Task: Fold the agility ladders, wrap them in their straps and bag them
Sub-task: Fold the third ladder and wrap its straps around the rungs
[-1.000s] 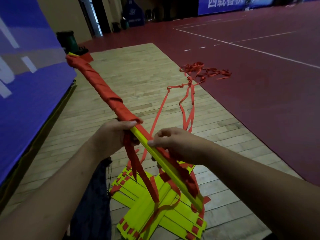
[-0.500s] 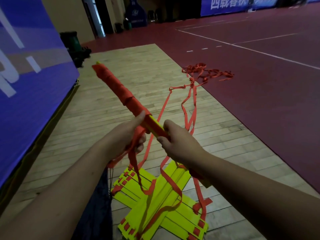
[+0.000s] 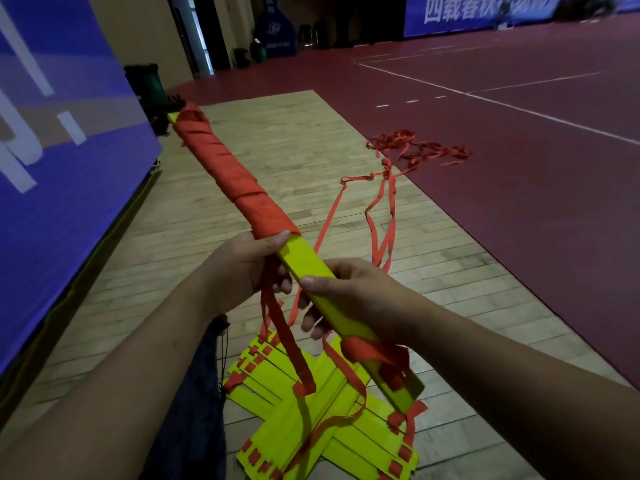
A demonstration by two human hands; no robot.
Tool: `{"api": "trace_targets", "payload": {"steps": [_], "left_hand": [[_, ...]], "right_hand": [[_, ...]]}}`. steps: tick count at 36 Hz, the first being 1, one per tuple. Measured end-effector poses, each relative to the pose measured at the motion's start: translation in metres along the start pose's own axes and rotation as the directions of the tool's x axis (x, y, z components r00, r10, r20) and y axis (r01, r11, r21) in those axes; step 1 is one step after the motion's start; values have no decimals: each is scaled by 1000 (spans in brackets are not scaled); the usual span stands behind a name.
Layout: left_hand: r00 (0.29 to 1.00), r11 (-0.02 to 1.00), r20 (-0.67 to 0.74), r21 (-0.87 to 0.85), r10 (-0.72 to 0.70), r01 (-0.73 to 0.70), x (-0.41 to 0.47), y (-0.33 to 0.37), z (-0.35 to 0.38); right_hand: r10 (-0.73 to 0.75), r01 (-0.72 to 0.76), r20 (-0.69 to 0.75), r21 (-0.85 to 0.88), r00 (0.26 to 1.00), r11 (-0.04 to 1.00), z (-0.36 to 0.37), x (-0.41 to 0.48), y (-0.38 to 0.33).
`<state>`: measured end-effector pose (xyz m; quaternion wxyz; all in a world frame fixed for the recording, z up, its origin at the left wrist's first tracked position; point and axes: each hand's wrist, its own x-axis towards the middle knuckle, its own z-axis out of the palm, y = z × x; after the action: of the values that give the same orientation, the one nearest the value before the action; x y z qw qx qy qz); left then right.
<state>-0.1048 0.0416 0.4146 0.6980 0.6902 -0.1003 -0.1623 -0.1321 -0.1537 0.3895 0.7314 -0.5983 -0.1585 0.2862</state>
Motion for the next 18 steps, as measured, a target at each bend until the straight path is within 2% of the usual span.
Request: {"api": "trace_targets", "payload": {"steps": [1,3,6,10,13,16,18], "left_hand": [[1000,1000,-22,29,-5,5,1,1,-1],[997,994,-77,106,-12,20,2,0,-3],[992,982,-125,181,-21,44,6,-8,-3],[994,990,-66,99,-92,98,9,-8,2],[991,991,-90,87,-98,106,11,-8,4],[987,990,-154,124,-52,71,9,-7,3],[991,996,-131,79,-28,39,7,-5,-1]], "right_hand": [[-22,21,-30,-31,999,999,1,0,-3],[-78,52,-113,-215,991,975,4,1,-5],[-195,37,-238,-542,951,840,7,2,0],[-286,-33,-331,-703,899,710,16,5,8],[-316,-54,-319,-776,894,629,25,3,12],[-237,-35,-311,-671,920,741,31,1,10],[-129,-62,-306,-542,943,838,26,1,2]]}}
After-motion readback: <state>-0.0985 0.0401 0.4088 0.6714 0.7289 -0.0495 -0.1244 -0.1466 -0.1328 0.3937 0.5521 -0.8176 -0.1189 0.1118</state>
